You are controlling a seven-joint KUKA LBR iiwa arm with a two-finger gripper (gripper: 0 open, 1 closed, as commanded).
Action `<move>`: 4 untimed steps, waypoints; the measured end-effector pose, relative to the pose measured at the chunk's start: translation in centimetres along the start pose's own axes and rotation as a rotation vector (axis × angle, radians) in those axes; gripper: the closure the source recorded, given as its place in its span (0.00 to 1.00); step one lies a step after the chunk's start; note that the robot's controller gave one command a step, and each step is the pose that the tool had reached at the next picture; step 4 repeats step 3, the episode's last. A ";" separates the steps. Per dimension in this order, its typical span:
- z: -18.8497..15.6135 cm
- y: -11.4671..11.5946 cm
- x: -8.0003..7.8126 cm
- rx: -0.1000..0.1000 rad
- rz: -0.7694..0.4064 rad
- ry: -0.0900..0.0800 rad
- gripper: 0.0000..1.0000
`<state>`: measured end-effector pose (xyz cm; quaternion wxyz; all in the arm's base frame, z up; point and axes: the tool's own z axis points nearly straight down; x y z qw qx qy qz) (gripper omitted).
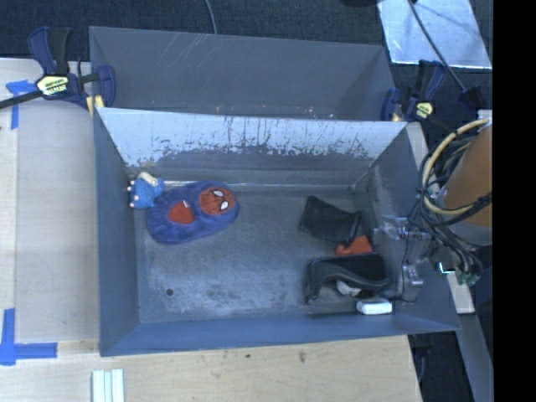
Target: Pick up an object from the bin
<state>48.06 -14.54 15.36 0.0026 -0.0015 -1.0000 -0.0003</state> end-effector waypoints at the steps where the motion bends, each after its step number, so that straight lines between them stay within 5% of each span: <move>1: 8.0 2.4 -2.6 0.006 -0.125 -0.024 0.00; 2: 7.6 2.4 -2.7 0.006 -0.126 -0.027 1.00; 3: -12.3 3.9 -5.8 0.003 -0.117 -0.012 1.00; 4: -12.3 3.9 -5.8 0.003 -0.117 -0.012 1.00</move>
Offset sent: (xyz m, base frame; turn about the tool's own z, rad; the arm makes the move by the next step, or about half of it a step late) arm 0.0198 0.0251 -0.0836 -0.1247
